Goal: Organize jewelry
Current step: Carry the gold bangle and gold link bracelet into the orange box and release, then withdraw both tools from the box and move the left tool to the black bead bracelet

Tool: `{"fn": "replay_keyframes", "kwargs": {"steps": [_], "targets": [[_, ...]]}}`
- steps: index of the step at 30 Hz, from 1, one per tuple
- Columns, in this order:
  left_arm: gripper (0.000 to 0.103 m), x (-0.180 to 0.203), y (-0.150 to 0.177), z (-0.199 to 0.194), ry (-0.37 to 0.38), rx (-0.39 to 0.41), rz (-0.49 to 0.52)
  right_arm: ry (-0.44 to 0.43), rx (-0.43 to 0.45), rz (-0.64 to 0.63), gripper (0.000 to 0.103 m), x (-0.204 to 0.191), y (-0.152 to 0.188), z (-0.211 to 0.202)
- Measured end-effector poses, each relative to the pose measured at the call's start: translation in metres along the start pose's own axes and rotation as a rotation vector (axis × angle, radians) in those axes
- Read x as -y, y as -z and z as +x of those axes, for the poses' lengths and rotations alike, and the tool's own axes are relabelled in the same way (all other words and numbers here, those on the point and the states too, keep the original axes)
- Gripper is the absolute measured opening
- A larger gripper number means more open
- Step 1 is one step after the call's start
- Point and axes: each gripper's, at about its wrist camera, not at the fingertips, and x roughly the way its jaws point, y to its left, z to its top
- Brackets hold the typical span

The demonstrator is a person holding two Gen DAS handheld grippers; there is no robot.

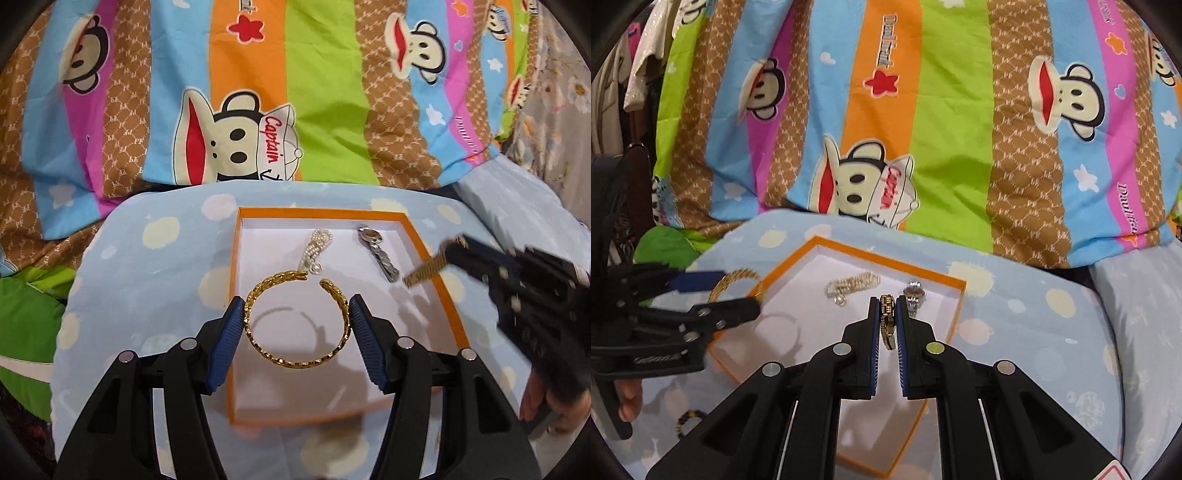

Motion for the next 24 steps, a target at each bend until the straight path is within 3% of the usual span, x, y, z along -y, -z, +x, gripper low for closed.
{"fn": "replay_keyframes", "kwargs": {"steps": [7, 12, 14, 19, 24], "targets": [[0.057, 0.002, 0.008, 0.046, -0.023, -0.089, -0.004, -0.027, -0.083, -0.085, 0.008, -0.028, 0.025, 0.017], [0.059, -0.004, 0.016, 0.042, -0.019, -0.071, -0.029, -0.113, -0.111, -0.028, 0.010, -0.033, 0.037, 0.014], [0.059, -0.007, 0.017, 0.039, 0.005, -0.073, -0.048, -0.141, -0.105, 0.019, 0.015, -0.030, 0.040, 0.009], [0.067, -0.017, 0.016, -0.001, 0.029, 0.025, -0.093, -0.210, -0.031, 0.154, 0.019, -0.015, 0.042, -0.026], [0.068, -0.027, 0.030, -0.052, -0.008, 0.113, -0.093, -0.166, 0.043, 0.264, 0.021, -0.004, 0.047, -0.080]]}}
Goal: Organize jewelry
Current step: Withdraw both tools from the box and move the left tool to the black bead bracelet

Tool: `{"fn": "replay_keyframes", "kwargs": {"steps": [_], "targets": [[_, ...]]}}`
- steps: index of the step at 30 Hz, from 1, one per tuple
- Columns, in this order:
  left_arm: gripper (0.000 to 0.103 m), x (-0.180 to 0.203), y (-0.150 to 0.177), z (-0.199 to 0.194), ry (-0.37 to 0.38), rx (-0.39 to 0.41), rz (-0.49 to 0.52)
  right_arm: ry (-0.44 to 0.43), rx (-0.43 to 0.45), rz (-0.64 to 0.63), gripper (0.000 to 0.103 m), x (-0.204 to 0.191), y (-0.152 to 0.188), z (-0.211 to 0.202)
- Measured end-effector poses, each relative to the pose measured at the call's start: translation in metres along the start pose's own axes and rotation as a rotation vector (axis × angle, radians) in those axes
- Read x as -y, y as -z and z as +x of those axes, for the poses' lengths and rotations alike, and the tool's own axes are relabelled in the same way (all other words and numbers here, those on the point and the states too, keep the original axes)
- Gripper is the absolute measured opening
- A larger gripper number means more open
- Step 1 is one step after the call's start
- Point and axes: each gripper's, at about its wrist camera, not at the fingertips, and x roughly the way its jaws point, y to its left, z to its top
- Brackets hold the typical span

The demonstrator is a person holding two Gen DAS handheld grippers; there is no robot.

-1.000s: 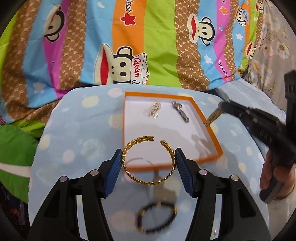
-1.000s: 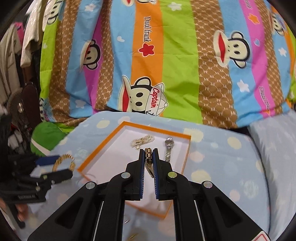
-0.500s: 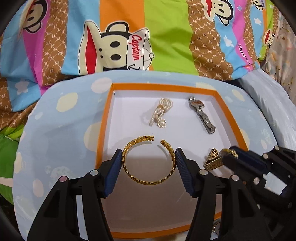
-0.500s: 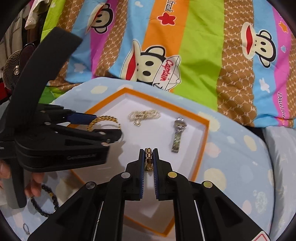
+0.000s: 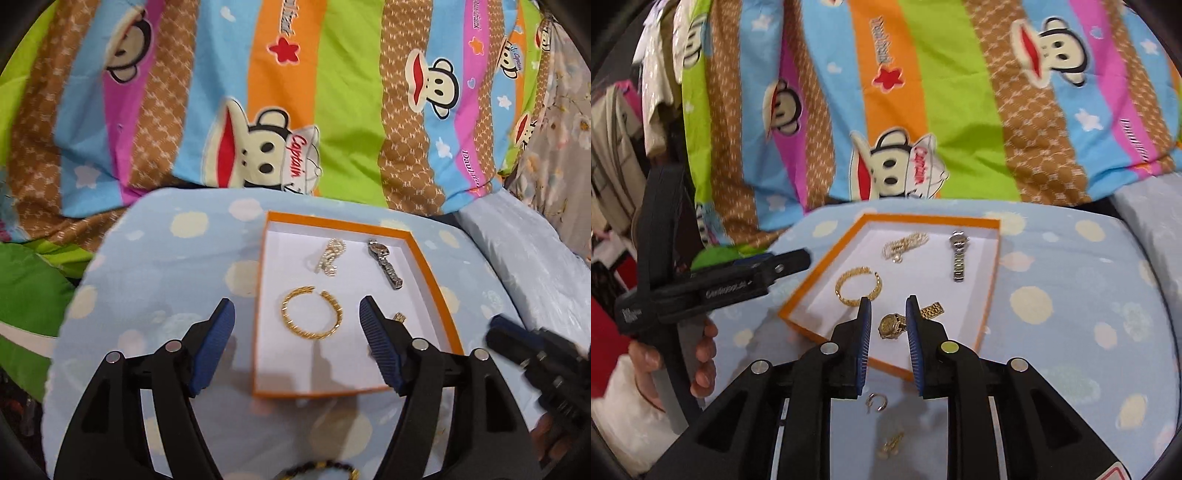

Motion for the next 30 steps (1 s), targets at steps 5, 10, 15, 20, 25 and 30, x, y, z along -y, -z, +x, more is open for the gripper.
{"fn": "replay_keyframes", "kwargs": {"steps": [5, 10, 15, 20, 25, 30], "targets": [[0.068, -0.013, 0.034, -0.031, -0.065, 0.013, 0.023, 0.055, 0.025, 0.082, 0.034, -0.005, 0.026, -0.034], [0.068, -0.027, 0.067, -0.042, -0.062, -0.017, -0.010, 0.110, 0.024, 0.130, 0.035, -0.013, 0.058, -0.045], [0.068, -0.029, 0.096, -0.051, -0.053, -0.035, -0.019, 0.151, -0.009, 0.120, 0.035, -0.026, 0.086, -0.044], [0.068, -0.021, 0.122, -0.059, -0.071, -0.040, 0.016, 0.183, -0.041, 0.106, 0.035, -0.037, 0.113, -0.040], [0.068, -0.018, 0.139, -0.065, -0.070, -0.059, 0.019, 0.198, -0.059, 0.079, 0.035, -0.050, 0.133, -0.042], [0.068, -0.017, 0.150, -0.070, -0.060, -0.074, 0.015, 0.198, -0.077, 0.088, 0.035, -0.051, 0.149, -0.045]]}}
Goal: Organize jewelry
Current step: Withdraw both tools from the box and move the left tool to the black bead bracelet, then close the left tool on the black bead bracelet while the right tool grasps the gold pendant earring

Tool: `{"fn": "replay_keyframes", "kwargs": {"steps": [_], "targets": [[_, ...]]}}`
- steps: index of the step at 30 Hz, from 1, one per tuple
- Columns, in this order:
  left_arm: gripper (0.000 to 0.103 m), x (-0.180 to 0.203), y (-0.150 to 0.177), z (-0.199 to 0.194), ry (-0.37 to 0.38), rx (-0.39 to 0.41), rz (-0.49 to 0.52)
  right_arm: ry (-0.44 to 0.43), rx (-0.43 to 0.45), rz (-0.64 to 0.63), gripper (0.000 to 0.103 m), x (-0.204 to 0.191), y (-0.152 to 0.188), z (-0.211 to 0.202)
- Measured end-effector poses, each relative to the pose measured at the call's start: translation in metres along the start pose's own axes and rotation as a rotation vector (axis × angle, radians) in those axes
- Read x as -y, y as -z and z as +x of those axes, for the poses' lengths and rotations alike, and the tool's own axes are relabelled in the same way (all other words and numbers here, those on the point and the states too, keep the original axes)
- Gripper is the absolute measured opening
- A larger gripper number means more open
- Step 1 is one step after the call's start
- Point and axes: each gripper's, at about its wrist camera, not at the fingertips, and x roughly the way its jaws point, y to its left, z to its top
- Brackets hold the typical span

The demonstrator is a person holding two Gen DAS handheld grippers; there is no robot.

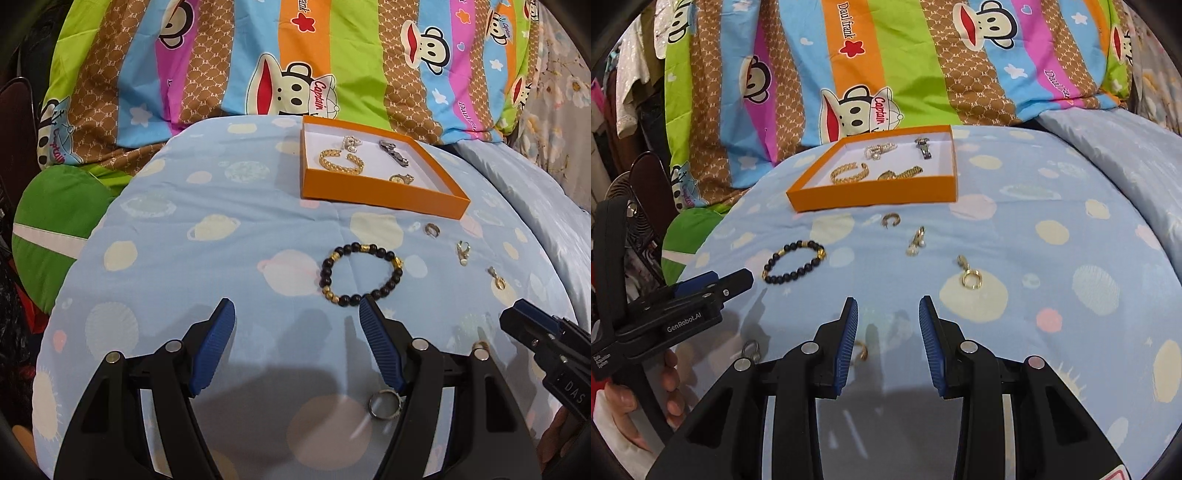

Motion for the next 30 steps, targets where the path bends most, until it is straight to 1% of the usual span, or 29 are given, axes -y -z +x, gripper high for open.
{"fn": "replay_keyframes", "kwargs": {"steps": [4, 5, 6, 9, 12, 15, 16, 18, 19, 20, 22, 23, 25, 26, 27, 28, 30], "targets": [[0.068, 0.006, 0.000, 0.002, -0.012, -0.003, 0.016, -0.008, -0.010, 0.048, 0.035, 0.008, 0.005, 0.002], [0.070, 0.008, -0.001, 0.003, -0.007, -0.008, 0.016, -0.010, -0.008, 0.060, 0.035, 0.011, 0.005, 0.001], [0.076, 0.010, -0.002, 0.006, 0.004, -0.016, 0.014, -0.012, -0.006, 0.068, 0.035, 0.012, 0.005, 0.001], [0.085, 0.020, -0.008, 0.013, 0.022, -0.016, 0.023, -0.017, -0.014, 0.092, 0.035, 0.017, 0.006, 0.003], [0.085, 0.028, -0.018, 0.023, 0.009, -0.022, 0.043, -0.021, -0.008, 0.106, 0.035, 0.020, 0.006, 0.003], [0.085, 0.027, -0.028, 0.032, 0.004, -0.023, 0.011, -0.026, -0.010, 0.122, 0.035, 0.023, 0.006, 0.003], [0.085, 0.026, -0.030, 0.036, -0.001, -0.032, 0.003, -0.028, -0.012, 0.127, 0.035, 0.024, 0.006, 0.004], [0.085, 0.026, -0.033, 0.047, 0.031, -0.085, 0.000, -0.027, -0.014, 0.132, 0.035, 0.025, 0.005, 0.004], [0.085, 0.027, -0.032, 0.049, 0.031, -0.095, 0.006, -0.024, -0.015, 0.133, 0.035, 0.026, 0.004, 0.005], [0.085, 0.030, -0.032, 0.049, 0.023, -0.087, 0.020, -0.018, -0.014, 0.135, 0.036, 0.027, 0.003, 0.006], [0.085, 0.034, -0.031, 0.050, 0.022, -0.098, 0.044, -0.004, -0.009, 0.143, 0.040, 0.030, 0.000, 0.007], [0.085, 0.038, -0.030, 0.052, 0.002, -0.106, 0.067, 0.004, -0.003, 0.147, 0.041, 0.032, -0.002, 0.007], [0.078, 0.041, -0.030, 0.053, -0.019, -0.104, 0.091, 0.025, 0.009, 0.152, 0.043, 0.036, -0.006, 0.007], [0.067, 0.042, -0.030, 0.052, -0.021, -0.094, 0.094, 0.036, 0.013, 0.157, 0.044, 0.038, -0.008, 0.008], [0.061, 0.041, -0.030, 0.051, -0.021, -0.089, 0.092, 0.044, 0.012, 0.162, 0.044, 0.041, -0.010, 0.009], [0.058, 0.039, -0.029, 0.050, -0.017, -0.083, 0.087, 0.051, 0.009, 0.168, 0.044, 0.044, -0.012, 0.011], [0.038, 0.038, -0.030, 0.048, 0.001, -0.075, 0.079, 0.058, 0.004, 0.178, 0.044, 0.048, -0.015, 0.014]]}}
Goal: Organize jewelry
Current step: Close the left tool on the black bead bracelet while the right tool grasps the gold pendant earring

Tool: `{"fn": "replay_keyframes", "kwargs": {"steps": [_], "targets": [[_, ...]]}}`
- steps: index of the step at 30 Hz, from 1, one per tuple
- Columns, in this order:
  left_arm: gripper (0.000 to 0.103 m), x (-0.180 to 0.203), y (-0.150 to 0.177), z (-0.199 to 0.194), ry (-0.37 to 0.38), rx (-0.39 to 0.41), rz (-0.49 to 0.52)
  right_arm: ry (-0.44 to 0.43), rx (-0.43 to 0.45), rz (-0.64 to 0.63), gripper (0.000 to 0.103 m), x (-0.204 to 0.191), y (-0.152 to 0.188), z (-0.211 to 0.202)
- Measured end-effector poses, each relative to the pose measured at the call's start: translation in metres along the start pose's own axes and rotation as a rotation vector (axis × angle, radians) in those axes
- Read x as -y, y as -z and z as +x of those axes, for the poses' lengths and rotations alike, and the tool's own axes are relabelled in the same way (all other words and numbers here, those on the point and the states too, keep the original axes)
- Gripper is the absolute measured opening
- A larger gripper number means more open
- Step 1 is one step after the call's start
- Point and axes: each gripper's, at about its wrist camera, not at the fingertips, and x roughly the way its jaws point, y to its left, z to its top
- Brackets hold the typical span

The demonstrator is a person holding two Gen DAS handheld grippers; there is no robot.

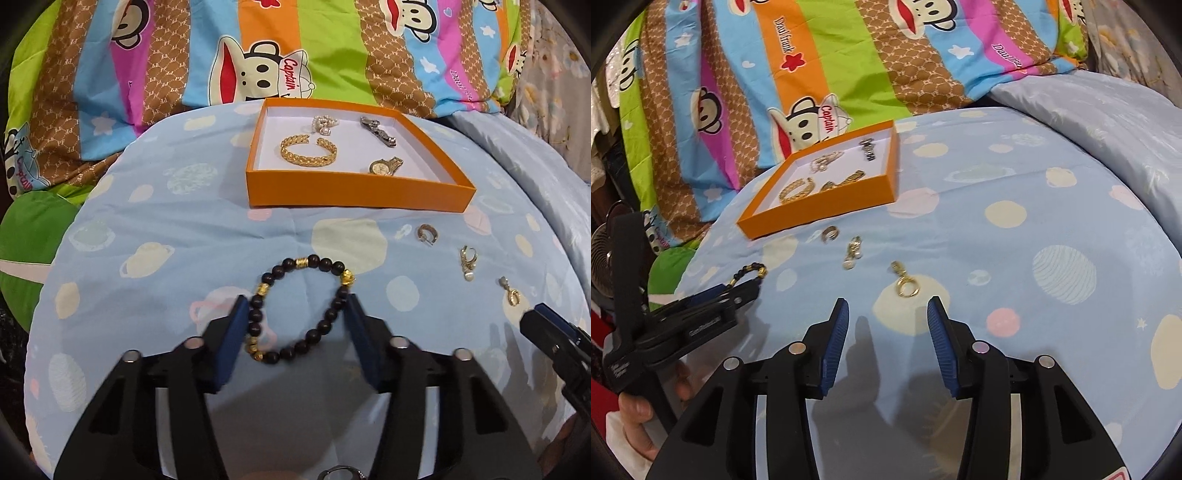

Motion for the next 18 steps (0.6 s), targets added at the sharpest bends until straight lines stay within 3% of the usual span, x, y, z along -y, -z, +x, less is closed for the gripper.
{"fn": "replay_keyframes", "kwargs": {"steps": [2, 5, 7, 10, 17, 18], "targets": [[0.020, -0.002, 0.001, -0.002, 0.019, 0.006, -0.011, 0.007, -0.004, -0.005, 0.044, 0.000, -0.004, 0.004], [0.016, -0.005, 0.003, -0.005, 0.051, 0.011, -0.028, 0.020, -0.007, -0.025, 0.044, -0.003, -0.009, 0.010], [0.007, -0.006, 0.004, -0.008, 0.062, 0.022, -0.031, 0.027, -0.018, -0.033, 0.044, -0.004, -0.013, 0.015], [0.007, -0.006, 0.006, -0.012, 0.070, 0.038, -0.033, 0.040, -0.045, -0.046, 0.043, -0.007, -0.015, 0.023], [0.007, -0.006, 0.008, -0.014, 0.081, 0.039, -0.033, 0.077, -0.053, -0.035, 0.015, -0.004, -0.016, 0.026], [0.007, -0.006, 0.008, -0.014, 0.080, 0.039, -0.034, 0.073, -0.054, -0.030, 0.015, -0.003, -0.016, 0.026]]}}
